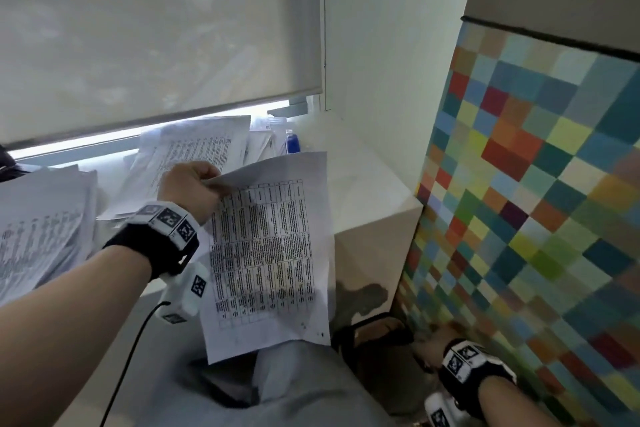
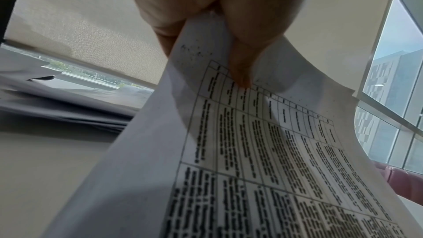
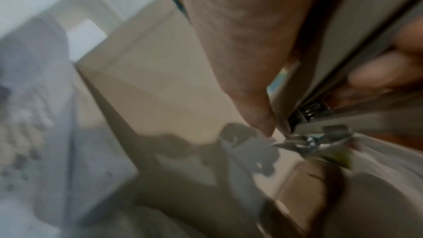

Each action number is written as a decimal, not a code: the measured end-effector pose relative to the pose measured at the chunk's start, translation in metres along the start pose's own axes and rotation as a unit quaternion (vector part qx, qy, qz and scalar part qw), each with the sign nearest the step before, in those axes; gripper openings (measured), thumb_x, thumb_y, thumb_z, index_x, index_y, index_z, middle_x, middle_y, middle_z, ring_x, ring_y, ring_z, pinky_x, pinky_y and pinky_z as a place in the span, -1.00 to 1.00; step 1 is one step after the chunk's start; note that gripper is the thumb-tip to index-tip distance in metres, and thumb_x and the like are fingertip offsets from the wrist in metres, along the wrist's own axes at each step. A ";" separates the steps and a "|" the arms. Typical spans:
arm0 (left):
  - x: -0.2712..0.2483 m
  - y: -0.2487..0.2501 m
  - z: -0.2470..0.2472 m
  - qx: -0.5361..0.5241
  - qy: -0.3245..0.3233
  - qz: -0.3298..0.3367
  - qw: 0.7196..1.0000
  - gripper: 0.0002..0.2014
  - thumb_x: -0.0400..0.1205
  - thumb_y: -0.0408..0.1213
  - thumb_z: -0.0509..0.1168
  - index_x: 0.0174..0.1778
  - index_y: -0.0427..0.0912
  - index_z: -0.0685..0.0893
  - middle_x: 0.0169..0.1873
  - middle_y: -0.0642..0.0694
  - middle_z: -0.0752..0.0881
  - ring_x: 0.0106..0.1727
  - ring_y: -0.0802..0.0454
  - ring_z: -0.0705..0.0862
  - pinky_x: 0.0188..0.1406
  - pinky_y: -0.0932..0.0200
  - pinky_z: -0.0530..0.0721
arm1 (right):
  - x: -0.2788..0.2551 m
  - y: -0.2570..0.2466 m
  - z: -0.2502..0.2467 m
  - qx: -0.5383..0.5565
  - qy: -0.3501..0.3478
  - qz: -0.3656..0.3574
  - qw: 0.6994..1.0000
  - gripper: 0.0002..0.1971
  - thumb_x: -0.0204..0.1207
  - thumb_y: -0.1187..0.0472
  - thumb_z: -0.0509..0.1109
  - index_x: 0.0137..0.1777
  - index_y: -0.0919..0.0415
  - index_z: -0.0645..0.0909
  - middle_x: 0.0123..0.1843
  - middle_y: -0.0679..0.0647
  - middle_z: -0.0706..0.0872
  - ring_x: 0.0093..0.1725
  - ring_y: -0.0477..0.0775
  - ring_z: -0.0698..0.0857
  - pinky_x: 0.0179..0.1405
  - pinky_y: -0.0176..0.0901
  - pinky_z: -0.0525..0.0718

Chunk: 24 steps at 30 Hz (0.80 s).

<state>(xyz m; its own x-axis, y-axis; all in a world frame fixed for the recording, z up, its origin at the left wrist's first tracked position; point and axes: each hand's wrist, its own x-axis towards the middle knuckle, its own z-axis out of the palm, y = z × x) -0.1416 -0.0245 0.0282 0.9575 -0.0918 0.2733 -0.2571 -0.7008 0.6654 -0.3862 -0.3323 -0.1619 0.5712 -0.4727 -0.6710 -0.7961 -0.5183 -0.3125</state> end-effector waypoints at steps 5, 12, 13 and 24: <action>0.003 0.001 0.002 0.003 -0.018 0.003 1.000 -0.82 0.48 -0.44 0.47 -0.39 -0.11 0.73 -0.44 -0.08 0.74 -0.39 0.00 0.65 -0.40 0.24 0.59 | -0.030 -0.053 -0.063 0.112 0.077 -0.109 0.985 -0.64 0.53 -0.10 0.34 -0.04 0.24 0.62 -0.23 0.12 0.66 -0.26 0.11 0.68 -0.41 -0.27 0.50; 0.014 -0.013 -0.021 0.021 -0.010 -0.022 0.999 -0.82 0.46 -0.38 0.50 -0.42 -0.07 0.72 -0.46 0.00 0.72 -0.36 0.03 0.65 -0.40 0.28 0.50 | -0.070 -0.146 -0.150 0.158 0.188 -0.269 0.931 -0.80 0.36 0.29 0.38 -0.01 0.14 0.59 -0.19 0.20 0.73 -0.30 0.23 0.71 -0.47 -0.12 0.64; 0.014 -0.015 -0.027 0.022 -0.010 -0.025 0.999 -0.83 0.46 -0.37 0.50 -0.41 -0.08 0.72 -0.47 0.00 0.71 -0.38 0.06 0.63 -0.43 0.29 0.49 | -0.063 -0.157 -0.149 0.128 0.191 -0.254 0.940 -0.84 0.36 0.24 0.37 -0.06 0.18 0.61 -0.22 0.23 0.74 -0.27 0.26 0.74 -0.38 -0.05 0.69; 0.027 -0.045 -0.074 -0.032 0.032 -0.066 0.997 -0.86 0.47 -0.34 0.53 -0.38 -0.22 0.73 -0.61 -0.02 0.62 -0.57 0.10 0.51 -0.71 0.40 0.42 | 0.009 -0.288 -0.131 -0.101 0.199 -0.221 0.950 -0.57 0.56 -0.11 0.18 0.01 0.27 0.62 0.09 0.28 0.73 0.01 0.31 0.67 -0.03 -0.14 0.58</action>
<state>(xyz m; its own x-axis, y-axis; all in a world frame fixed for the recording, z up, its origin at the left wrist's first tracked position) -0.1133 0.0567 0.0567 0.9740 0.0442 0.2223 -0.1394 -0.6567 0.7412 -0.1257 -0.2809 0.0102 0.9025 -0.3887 -0.1852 -0.4300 -0.8356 -0.3417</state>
